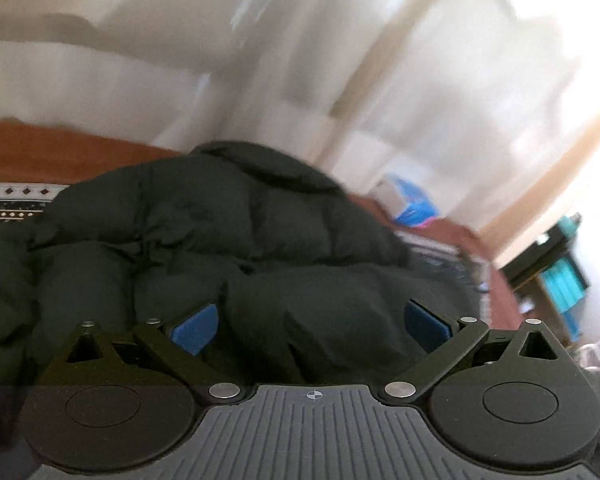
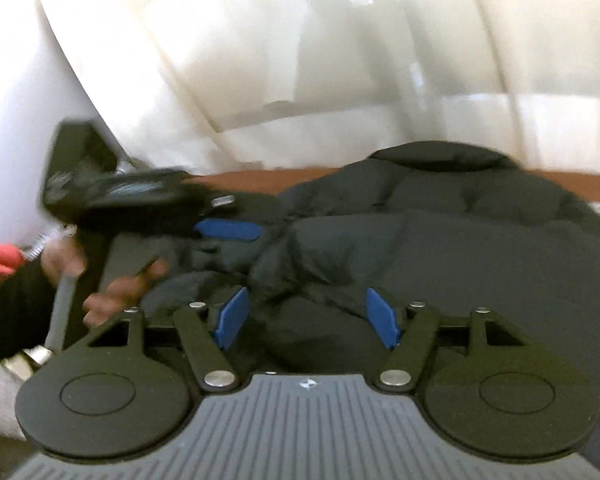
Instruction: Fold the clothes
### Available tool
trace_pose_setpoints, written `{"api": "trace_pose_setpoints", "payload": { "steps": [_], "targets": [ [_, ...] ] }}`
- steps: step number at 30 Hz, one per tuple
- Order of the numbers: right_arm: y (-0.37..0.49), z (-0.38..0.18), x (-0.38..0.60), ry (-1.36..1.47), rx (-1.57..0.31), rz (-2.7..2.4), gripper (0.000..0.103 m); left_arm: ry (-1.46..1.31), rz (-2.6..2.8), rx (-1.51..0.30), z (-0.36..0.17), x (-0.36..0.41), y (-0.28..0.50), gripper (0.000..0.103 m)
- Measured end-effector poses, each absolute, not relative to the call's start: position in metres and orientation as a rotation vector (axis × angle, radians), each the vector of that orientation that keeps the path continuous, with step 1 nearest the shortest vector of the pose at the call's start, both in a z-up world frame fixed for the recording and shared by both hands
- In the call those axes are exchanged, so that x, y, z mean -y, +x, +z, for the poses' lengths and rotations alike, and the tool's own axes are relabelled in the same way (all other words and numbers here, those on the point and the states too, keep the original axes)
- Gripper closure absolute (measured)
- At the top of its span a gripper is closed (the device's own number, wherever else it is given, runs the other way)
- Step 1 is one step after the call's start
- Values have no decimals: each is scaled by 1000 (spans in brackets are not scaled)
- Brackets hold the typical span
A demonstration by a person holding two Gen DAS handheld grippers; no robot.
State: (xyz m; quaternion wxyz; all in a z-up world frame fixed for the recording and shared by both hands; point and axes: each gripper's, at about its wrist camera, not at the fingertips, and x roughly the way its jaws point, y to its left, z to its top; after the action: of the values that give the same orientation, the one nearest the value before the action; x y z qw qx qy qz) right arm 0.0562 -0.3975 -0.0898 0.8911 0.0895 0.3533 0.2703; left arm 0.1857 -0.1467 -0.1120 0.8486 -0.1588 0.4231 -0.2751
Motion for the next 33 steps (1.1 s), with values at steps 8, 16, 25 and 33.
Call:
{"api": "trace_pose_setpoints", "payload": {
  "steps": [8, 16, 25, 33],
  "targets": [
    [48, -105, 418, 184, -703, 436, 35, -285, -552, -968, -133, 160, 205, 61],
    [53, -119, 433, 151, -726, 399, 38, -186, -455, -950, -128, 142, 209, 74],
    [59, -150, 422, 49, -755, 408, 36, -130, -415, -944, -159, 147, 205, 50],
    [53, -116, 439, 77, -666, 433, 35, -90, -353, -767, -87, 143, 158, 29]
  ]
}}
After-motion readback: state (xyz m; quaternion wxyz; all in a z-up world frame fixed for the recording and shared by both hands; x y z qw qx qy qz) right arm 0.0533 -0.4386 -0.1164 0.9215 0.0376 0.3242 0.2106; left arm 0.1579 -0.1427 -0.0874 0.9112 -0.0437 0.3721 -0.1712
